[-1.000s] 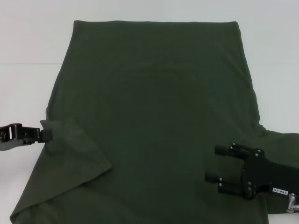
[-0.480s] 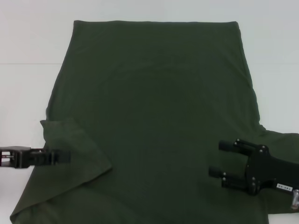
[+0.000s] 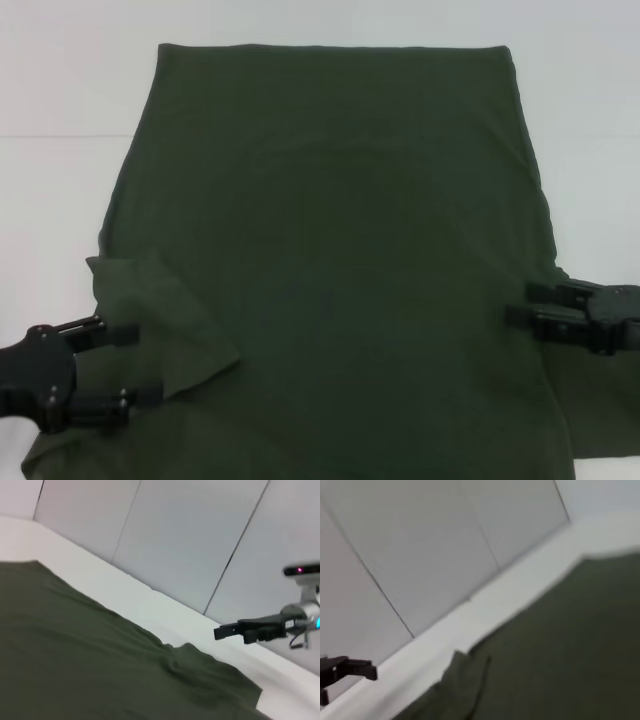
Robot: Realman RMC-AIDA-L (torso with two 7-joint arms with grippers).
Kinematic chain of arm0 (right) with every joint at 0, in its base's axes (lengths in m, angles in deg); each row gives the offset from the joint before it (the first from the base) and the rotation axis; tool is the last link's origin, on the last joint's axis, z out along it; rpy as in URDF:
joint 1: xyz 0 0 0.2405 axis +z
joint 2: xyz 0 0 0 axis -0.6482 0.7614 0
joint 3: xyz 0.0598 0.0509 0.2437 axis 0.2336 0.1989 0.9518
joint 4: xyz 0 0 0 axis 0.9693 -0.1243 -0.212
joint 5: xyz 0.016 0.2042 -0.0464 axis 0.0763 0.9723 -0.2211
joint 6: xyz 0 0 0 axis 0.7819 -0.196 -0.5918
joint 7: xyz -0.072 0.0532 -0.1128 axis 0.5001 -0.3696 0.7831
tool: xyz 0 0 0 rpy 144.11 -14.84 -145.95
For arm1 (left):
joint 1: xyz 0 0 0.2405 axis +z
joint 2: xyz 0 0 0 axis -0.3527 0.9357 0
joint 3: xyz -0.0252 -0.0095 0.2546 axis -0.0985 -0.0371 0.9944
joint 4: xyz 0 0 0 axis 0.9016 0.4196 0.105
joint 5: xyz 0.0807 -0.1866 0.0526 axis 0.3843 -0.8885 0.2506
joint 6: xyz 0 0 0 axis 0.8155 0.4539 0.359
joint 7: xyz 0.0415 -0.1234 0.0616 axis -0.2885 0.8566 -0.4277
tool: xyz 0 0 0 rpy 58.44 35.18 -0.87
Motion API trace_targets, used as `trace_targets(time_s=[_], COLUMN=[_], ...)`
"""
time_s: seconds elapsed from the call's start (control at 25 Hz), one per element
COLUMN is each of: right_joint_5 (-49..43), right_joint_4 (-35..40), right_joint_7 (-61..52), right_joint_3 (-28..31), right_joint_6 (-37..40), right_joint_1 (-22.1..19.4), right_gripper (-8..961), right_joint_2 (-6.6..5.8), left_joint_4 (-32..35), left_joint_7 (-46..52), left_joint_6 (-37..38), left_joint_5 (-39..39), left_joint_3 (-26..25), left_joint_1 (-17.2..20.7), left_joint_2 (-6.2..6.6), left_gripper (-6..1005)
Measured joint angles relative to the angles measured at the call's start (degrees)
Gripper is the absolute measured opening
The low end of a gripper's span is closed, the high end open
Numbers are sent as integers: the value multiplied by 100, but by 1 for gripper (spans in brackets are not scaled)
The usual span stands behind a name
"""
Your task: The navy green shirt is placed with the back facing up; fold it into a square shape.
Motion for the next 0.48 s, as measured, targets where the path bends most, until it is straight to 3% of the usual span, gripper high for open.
trace_targets(time_s=[0.24, 0.48], right_joint_5=[-1111, -1859], right_joint_4=[1180, 2176], right_joint_7=[-2221, -3845], right_joint_3=[-42, -13], right_joint_6=[396, 938], right_joint_1=[96, 125], right_gripper=[805, 805], right_joint_2=[-261, -545], left_joint_4=[0, 53], left_joint_7=[-555, -651], left_joint_6=[21, 37], left_joint_5=[-200, -201], left_joint_3=[-149, -150], left_joint_1=[143, 158], left_joint_2=[-25, -13], left_gripper=[952, 948])
